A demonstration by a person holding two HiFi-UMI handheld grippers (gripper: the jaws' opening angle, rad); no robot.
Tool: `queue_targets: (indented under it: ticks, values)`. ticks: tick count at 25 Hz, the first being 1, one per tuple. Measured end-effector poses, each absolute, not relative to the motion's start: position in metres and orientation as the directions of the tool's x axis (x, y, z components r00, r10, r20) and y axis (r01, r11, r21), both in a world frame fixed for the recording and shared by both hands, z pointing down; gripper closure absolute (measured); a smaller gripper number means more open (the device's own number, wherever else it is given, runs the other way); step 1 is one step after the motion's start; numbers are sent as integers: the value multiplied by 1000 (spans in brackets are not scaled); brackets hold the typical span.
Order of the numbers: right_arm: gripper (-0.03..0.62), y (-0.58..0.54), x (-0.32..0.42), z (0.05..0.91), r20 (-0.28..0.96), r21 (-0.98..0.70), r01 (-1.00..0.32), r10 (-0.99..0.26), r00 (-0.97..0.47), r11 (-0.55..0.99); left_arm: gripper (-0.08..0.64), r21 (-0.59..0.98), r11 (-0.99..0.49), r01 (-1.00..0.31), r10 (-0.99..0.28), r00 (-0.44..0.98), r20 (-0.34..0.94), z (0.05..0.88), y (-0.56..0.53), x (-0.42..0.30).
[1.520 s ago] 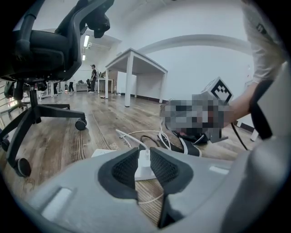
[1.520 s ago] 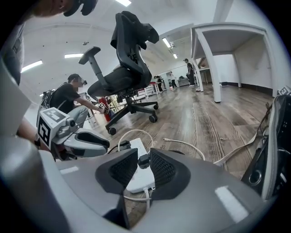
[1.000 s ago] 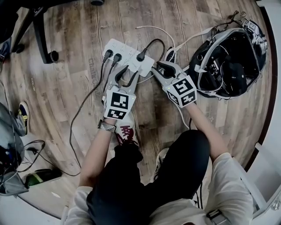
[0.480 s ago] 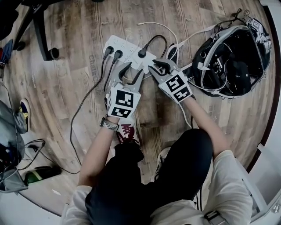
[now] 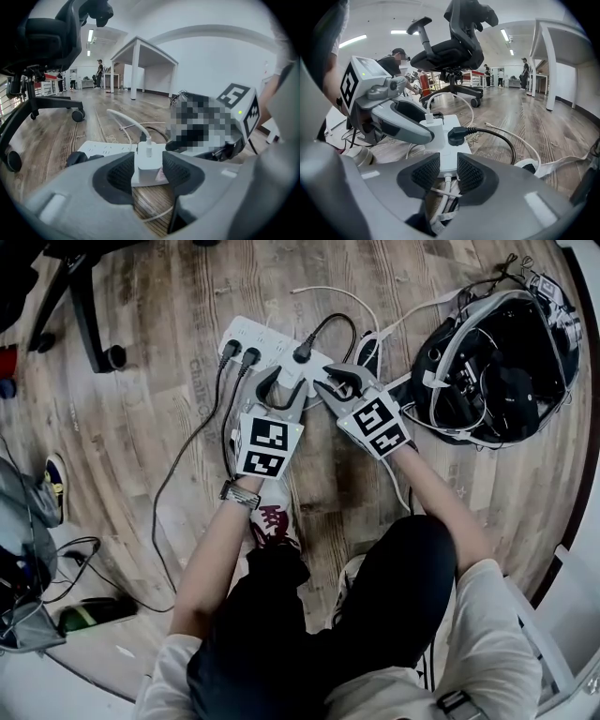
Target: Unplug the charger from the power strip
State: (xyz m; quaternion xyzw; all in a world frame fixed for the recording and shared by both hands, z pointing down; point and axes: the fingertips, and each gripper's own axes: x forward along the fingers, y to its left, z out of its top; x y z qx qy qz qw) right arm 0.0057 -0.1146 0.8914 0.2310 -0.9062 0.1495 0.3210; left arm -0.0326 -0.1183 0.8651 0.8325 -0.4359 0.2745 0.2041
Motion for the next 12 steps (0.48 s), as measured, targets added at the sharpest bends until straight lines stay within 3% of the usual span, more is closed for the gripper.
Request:
queue_targets:
  ticks: [12]
  values:
    - [499,-117,7,891,651,-108,-536,-348,-675,837,419,83,-520,-850,-617,441,651,872,-120,-32]
